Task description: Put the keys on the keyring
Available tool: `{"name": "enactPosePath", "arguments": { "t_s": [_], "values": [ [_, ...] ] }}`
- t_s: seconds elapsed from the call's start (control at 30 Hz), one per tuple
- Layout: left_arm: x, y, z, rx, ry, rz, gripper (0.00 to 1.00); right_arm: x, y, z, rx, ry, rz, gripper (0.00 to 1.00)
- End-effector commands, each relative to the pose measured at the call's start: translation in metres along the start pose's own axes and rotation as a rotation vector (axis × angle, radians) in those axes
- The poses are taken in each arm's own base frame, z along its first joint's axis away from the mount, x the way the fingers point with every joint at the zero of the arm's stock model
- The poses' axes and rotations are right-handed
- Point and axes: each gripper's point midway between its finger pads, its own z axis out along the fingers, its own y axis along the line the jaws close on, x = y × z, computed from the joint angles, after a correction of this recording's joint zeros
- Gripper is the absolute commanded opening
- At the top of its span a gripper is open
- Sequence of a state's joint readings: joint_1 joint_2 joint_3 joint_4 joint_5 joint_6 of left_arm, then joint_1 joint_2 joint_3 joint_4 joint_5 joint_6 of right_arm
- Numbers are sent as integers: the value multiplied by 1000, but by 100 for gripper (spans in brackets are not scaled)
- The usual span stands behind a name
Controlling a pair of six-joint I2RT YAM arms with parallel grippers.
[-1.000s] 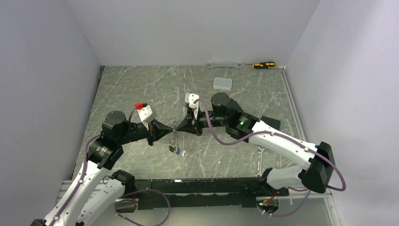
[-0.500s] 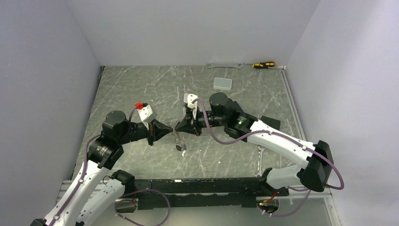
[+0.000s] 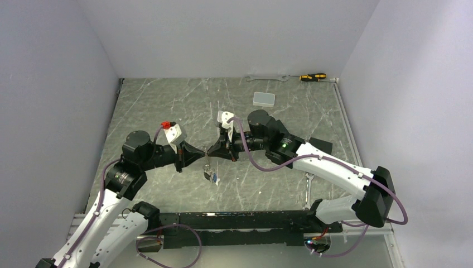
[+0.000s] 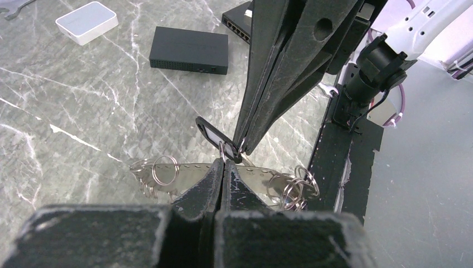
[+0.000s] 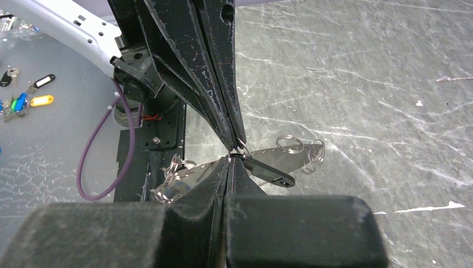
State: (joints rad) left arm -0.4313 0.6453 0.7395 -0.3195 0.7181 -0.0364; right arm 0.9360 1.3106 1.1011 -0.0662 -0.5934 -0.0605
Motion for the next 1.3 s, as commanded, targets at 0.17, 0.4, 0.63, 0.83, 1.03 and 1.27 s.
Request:
{"name": "enactPosePath", "arguments": {
  "t_s": [0.17,0.4,0.63,0.83,1.03,1.27],
  "values": [
    [-17,-7,-1,45,-57,74,0,-33,-9,4,37,-70,-41,0],
    [-19,-9,-2,48,-65,83,0,-28,-14,5,62,-53,-23,0],
    [-21,-11,-4,52,-73,89,0,-18,-19,5,86,-29,-6,0],
    [-21,-12,-5,51,-75,93,0,-15,-22,4,95,-22,8,0],
    [-22,-12,-5,51,-78,96,0,-12,-25,2,99,-22,22,0],
    [-22,-13,-6,46,-81,98,0,-10,-26,0,97,-22,35,0]
  ]
}}
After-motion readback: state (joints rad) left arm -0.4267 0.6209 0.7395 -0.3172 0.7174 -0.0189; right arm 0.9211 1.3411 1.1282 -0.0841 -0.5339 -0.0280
